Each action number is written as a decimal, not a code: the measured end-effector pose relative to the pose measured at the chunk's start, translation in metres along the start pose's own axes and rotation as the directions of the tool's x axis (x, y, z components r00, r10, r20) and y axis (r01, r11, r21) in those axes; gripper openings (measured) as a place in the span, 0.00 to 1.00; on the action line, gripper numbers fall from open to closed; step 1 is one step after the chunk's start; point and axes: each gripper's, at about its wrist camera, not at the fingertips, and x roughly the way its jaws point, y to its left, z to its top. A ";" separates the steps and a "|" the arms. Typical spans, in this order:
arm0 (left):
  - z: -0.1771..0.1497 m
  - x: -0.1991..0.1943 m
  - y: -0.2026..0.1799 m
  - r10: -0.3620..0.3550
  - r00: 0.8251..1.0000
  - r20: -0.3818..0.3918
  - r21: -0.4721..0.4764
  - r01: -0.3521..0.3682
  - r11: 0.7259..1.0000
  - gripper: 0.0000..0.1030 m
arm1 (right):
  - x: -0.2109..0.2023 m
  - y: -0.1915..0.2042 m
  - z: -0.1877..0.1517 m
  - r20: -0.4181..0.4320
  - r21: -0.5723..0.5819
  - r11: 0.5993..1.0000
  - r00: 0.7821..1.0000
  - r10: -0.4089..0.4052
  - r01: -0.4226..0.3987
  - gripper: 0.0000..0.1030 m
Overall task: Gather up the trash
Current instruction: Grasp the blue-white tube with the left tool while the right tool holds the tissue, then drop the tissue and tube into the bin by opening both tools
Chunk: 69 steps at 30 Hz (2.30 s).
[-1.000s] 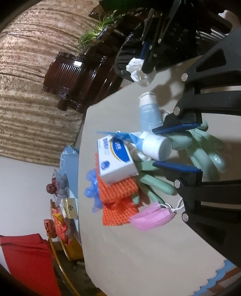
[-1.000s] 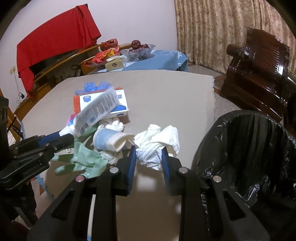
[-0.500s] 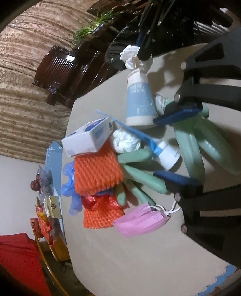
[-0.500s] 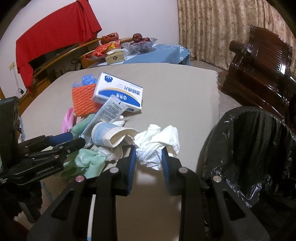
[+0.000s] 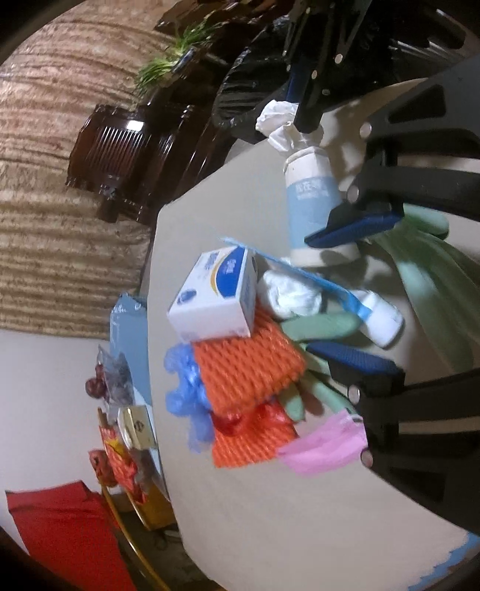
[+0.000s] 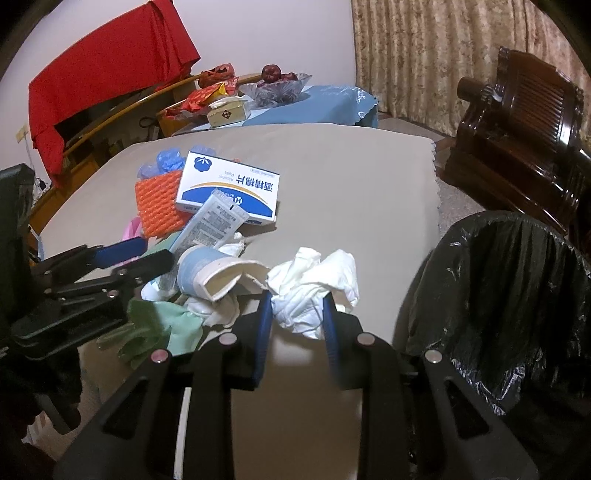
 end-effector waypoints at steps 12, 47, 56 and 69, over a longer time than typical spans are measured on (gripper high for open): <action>0.005 -0.013 0.002 0.001 0.998 0.066 -0.013 0.000 1.000 0.06 | -0.006 -0.001 0.005 0.017 -0.004 1.000 1.000 0.005 -0.005 0.25; 0.022 -0.031 -0.012 0.005 0.994 0.108 0.011 -0.006 1.000 0.02 | -0.027 0.000 0.015 0.070 -0.004 1.000 0.998 0.010 -0.009 0.25; 0.057 -0.076 -0.040 -0.081 0.970 0.230 0.018 0.079 0.997 0.02 | -0.085 -0.015 0.035 0.206 0.031 0.999 0.979 0.001 -0.008 0.25; 0.079 -0.041 -0.163 -0.366 0.919 0.145 0.142 0.346 0.927 0.02 | -0.148 -0.125 -0.024 0.176 0.216 0.945 0.942 -0.285 0.245 0.25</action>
